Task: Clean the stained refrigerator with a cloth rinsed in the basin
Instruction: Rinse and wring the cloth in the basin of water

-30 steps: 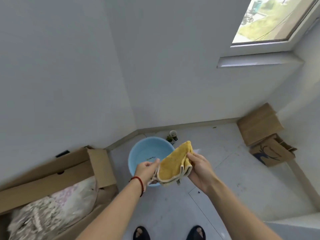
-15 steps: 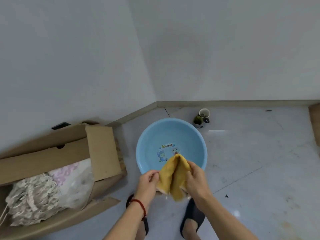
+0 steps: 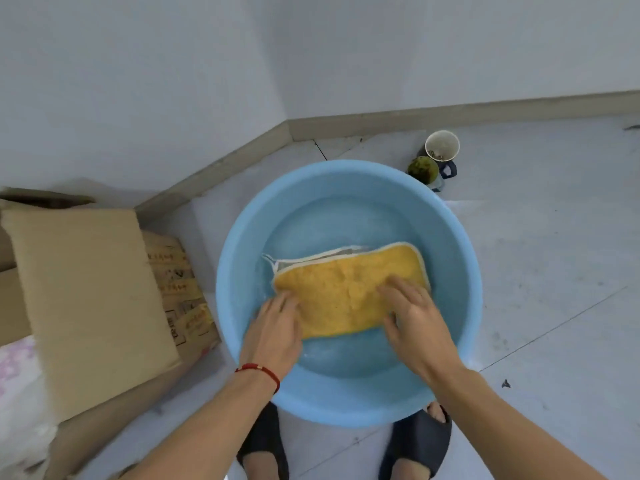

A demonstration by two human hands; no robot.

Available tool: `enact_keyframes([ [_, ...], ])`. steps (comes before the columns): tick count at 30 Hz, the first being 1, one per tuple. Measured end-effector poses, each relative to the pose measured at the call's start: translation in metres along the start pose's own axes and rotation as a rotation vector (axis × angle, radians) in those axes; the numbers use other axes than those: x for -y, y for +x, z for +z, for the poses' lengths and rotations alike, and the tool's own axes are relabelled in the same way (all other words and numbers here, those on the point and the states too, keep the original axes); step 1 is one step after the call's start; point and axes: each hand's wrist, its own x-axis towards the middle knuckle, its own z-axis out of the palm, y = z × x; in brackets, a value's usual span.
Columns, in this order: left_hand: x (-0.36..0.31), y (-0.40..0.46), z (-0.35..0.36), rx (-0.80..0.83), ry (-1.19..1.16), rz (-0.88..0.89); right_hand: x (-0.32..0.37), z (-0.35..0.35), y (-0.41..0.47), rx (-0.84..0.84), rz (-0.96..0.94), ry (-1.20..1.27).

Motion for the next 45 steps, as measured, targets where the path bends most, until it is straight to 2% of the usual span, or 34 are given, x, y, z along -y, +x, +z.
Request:
enact_keyframes([
  [2, -0.02, 0.013, 0.002, -0.161, -0.279, -0.192, 0.015, 0.006, 0.016, -0.03, 0.17, 0.065],
  [4, -0.039, 0.032, 0.006, -0.143, -0.482, -0.404, 0.033, 0.015, 0.034, 0.036, 0.358, 0.045],
  [6, -0.05, 0.047, 0.015, -0.07, -0.529, -0.546, 0.049, 0.029, 0.045, 0.036, 0.496, 0.146],
  [9, -0.061, 0.062, 0.025, -0.066, -0.691, -0.591, 0.061, 0.047, 0.054, -0.068, 0.637, 0.578],
  [11, -0.066, 0.066, 0.027, -0.025, -0.815, -0.57, 0.066, 0.051, 0.059, -0.041, 0.67, 0.77],
  [12, -0.066, 0.068, 0.029, 0.003, -0.853, -0.544, 0.068, 0.049, 0.06, -0.005, 0.656, 0.788],
  [14, -0.068, 0.064, 0.024, 0.037, -0.811, -0.462, 0.06, 0.042, 0.065, 0.062, 0.568, 0.549],
  [16, -0.061, 0.059, 0.02, 0.051, -0.639, -0.362, 0.044, 0.035, 0.069, 0.142, 0.413, 0.073],
  [17, -0.056, 0.057, 0.018, 0.008, -0.564, -0.343, 0.037, 0.031, 0.071, 0.173, 0.331, -0.118],
  [19, -0.049, 0.052, 0.016, -0.098, -0.448, -0.381, 0.027, 0.027, 0.072, 0.127, 0.216, -0.287],
  [21, -0.056, 0.049, 0.016, -0.111, -0.462, -0.539, 0.029, 0.03, 0.067, 0.021, 0.252, -0.291],
  [23, -0.068, 0.053, 0.021, -0.057, -0.683, -0.739, 0.04, 0.04, 0.064, 0.01, 0.389, -0.146],
  [24, -0.073, 0.057, 0.021, -0.026, -0.847, -0.842, 0.051, 0.043, 0.064, 0.026, 0.458, 0.001],
  [26, -0.072, 0.068, 0.035, -0.014, -1.045, -0.966, 0.07, 0.047, 0.066, 0.032, 0.583, 0.503],
  [28, -0.065, 0.077, 0.051, -0.041, -1.114, -0.941, 0.085, 0.048, 0.065, -0.011, 0.775, 1.044],
  [29, -0.065, 0.078, 0.051, -0.054, -1.143, -0.928, 0.088, 0.052, 0.064, -0.041, 0.854, 1.166],
  [30, -0.067, 0.077, 0.044, -0.047, -1.189, -0.921, 0.092, 0.051, 0.062, -0.064, 0.88, 1.168],
  [33, -0.07, 0.075, 0.025, 0.012, -1.162, -0.857, 0.089, 0.05, 0.065, -0.109, 0.705, 0.805],
  [36, -0.063, 0.072, 0.021, 0.079, -0.935, -0.712, 0.068, 0.049, 0.076, 0.056, 0.496, 0.219],
  [38, -0.056, 0.066, 0.018, 0.04, -0.889, -0.656, 0.051, 0.046, 0.08, 0.097, 0.359, -0.107],
  [41, -0.043, 0.059, 0.02, -0.151, -0.837, -0.731, 0.038, 0.046, 0.077, -0.067, 0.309, -0.409],
  [42, -0.041, 0.059, 0.021, -0.182, -0.792, -0.751, 0.038, 0.048, 0.074, -0.101, 0.343, -0.431],
  [43, -0.044, 0.058, 0.021, -0.166, -0.779, -0.791, 0.041, 0.049, 0.07, -0.122, 0.391, -0.35],
  [45, -0.055, 0.063, 0.026, -0.073, -0.859, -0.883, 0.056, 0.047, 0.065, -0.093, 0.537, 0.071],
])
